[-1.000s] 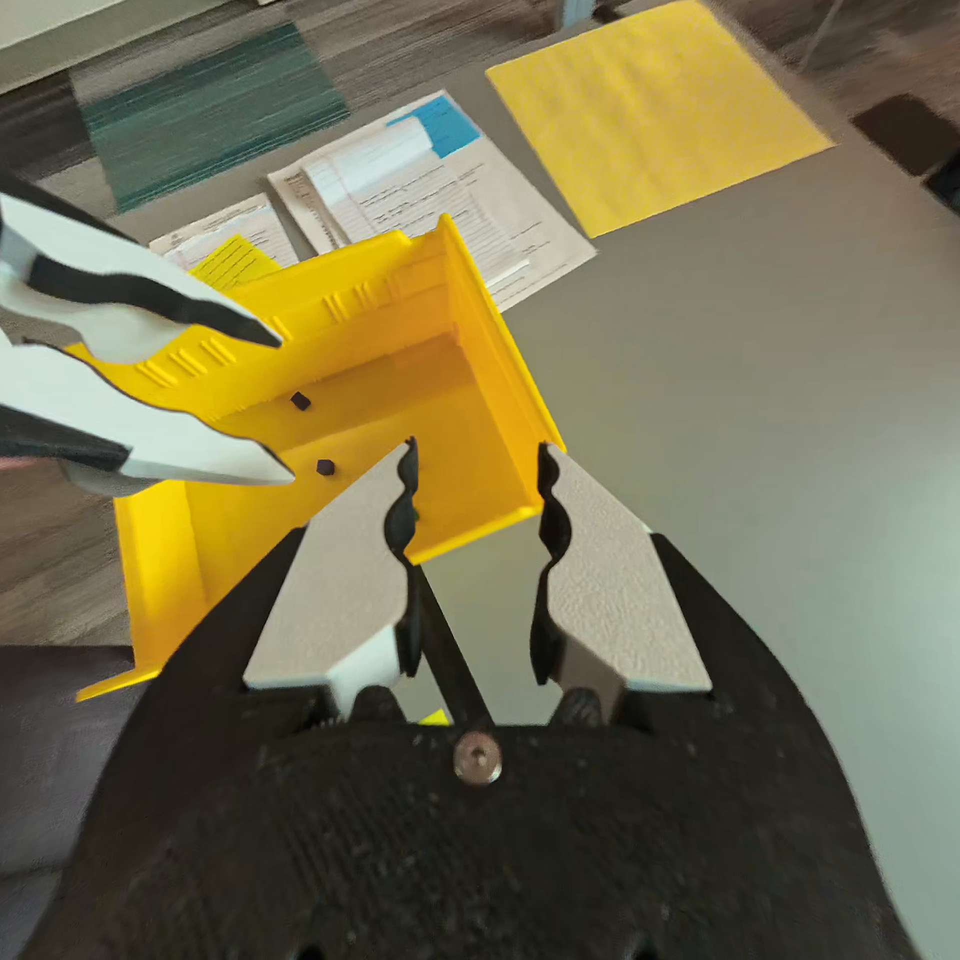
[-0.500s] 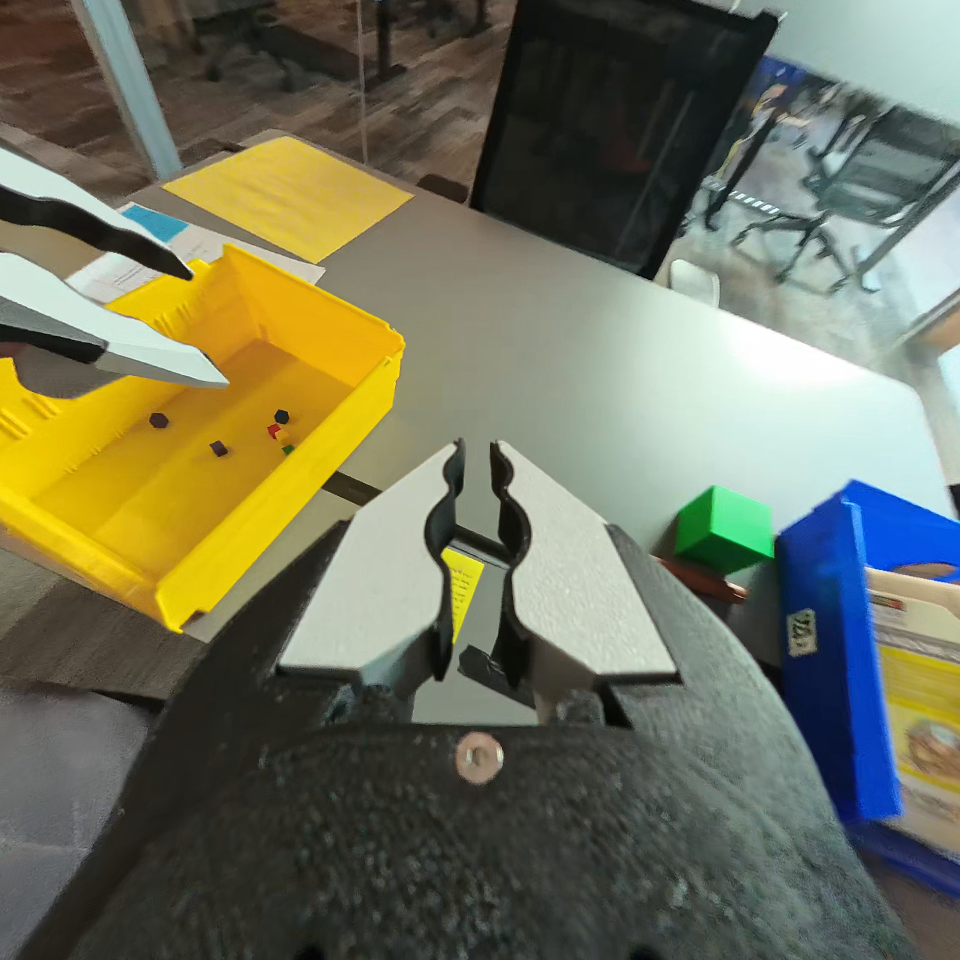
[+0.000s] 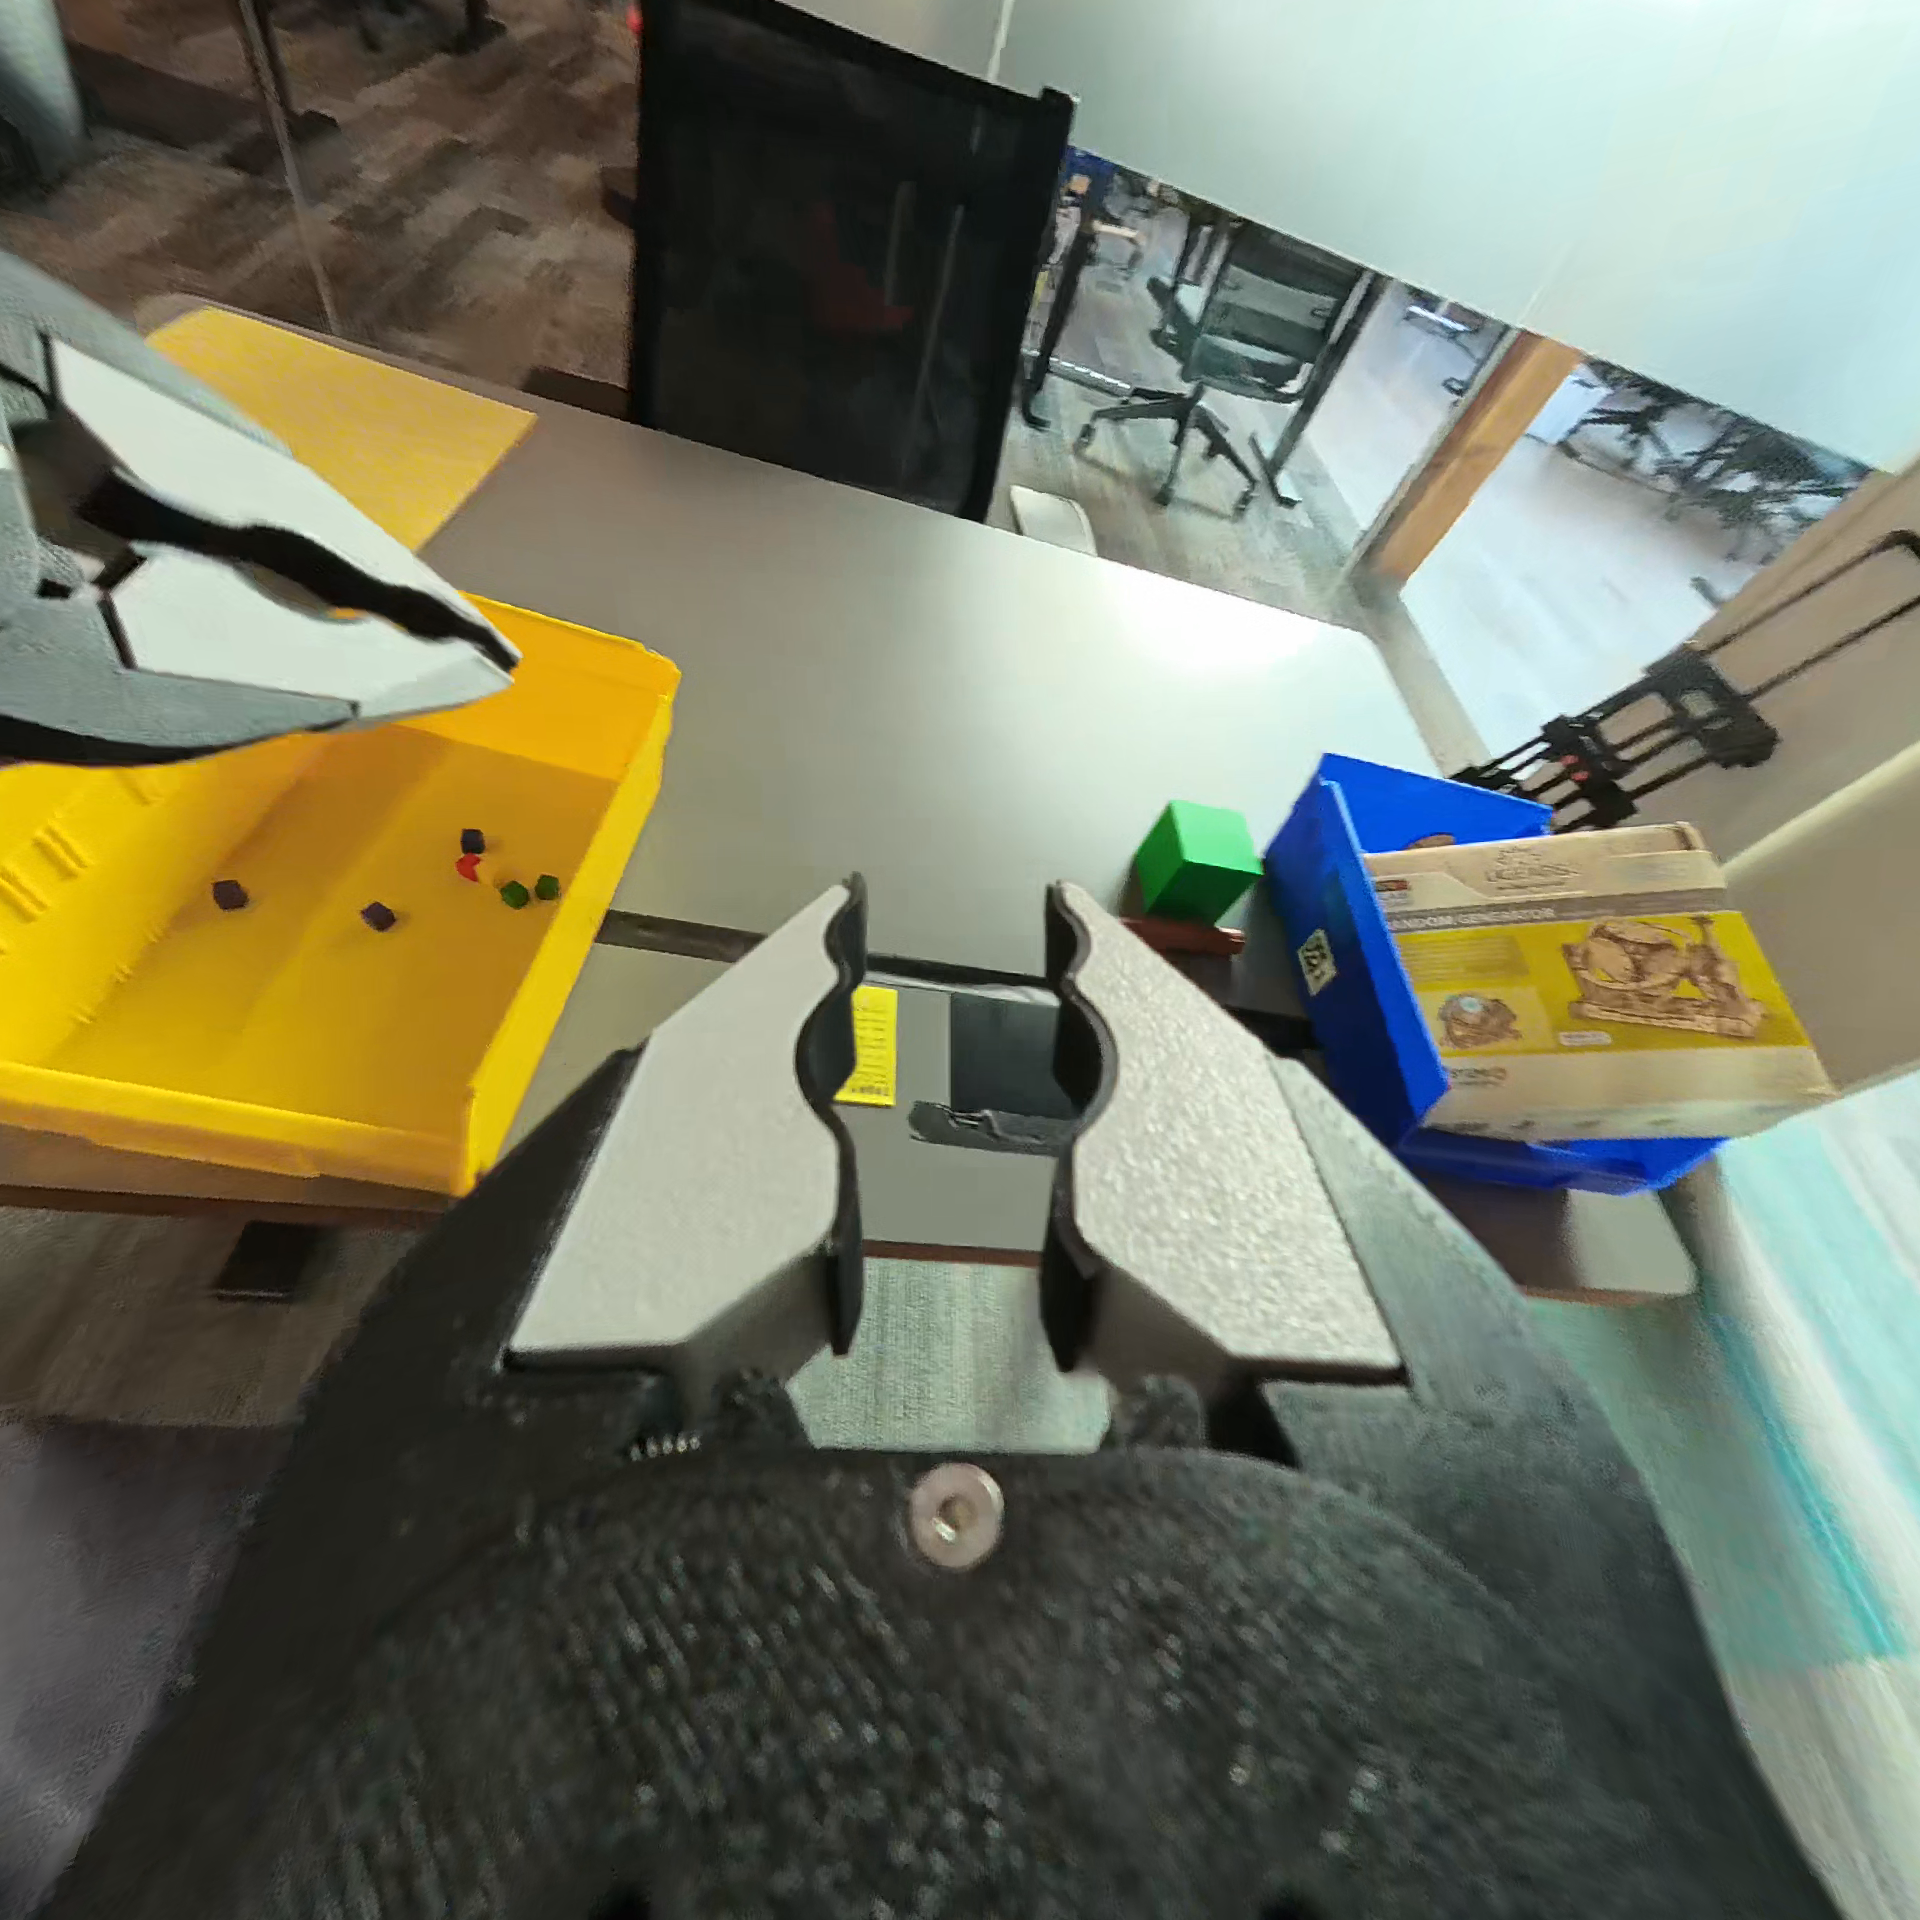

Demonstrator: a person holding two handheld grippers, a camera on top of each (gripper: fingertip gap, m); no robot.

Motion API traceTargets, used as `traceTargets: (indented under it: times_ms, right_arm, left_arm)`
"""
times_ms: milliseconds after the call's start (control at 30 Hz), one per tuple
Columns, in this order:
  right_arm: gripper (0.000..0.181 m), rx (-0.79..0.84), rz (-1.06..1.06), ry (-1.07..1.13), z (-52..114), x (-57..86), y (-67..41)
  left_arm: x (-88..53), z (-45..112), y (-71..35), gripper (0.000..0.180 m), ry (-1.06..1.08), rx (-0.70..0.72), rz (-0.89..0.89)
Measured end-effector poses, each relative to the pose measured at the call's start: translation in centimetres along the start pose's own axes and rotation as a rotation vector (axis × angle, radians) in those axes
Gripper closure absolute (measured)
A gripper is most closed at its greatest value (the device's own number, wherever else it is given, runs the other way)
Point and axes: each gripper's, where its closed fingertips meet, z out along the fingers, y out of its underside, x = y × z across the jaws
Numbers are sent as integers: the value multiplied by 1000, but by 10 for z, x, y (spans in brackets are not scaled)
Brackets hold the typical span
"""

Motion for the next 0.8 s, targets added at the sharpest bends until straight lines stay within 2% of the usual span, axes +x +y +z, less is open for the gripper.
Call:
traceTargets:
  times_ms: [100,167,200,233,267,300,367,433,467,533,600,667,767,800]
  right_arm:
    - [150,-33,-57,110,3,-3,4]
    - [149,-48,-70,156,11,-9,0]
    - [147,-52,-53,179,16,-12,-4]
    - [142,-54,-17,190,23,-16,-8]
    - [135,-59,38,185,30,-23,-12]
    - [133,-67,100,169,37,-31,-16]
    - [141,-70,190,136,46,-49,-24]
    - [169,-56,204,106,47,-68,-33]
    - [181,-48,186,98,44,-76,-36]
    - [181,-36,135,117,37,-84,-40]
    - [180,-42,113,153,31,-83,-40]
    - [163,-24,149,196,25,-76,-44]
    - [160,0,165,227,18,-70,-55]
    - [162,-2,144,243,16,-69,-58]
  left_arm:
    - [-12,4,-10,179,-25,57,105]
    - [-21,10,1,167,9,50,85]
    - [-25,15,13,148,39,22,54]
    - [-30,20,28,116,62,-24,22]
    - [-37,23,44,101,78,-66,3]
    - [-44,24,54,99,80,-70,-6]
    - [-59,22,64,94,75,-14,5]
    - [-66,21,71,92,92,14,23]
    - [-65,21,73,92,123,18,26]
    - [-58,22,75,97,211,30,4]
    - [-49,25,69,116,297,57,-11]
    - [-45,31,60,146,337,80,9]
    - [-46,37,38,165,349,122,6]
    - [-45,37,31,166,362,132,-9]
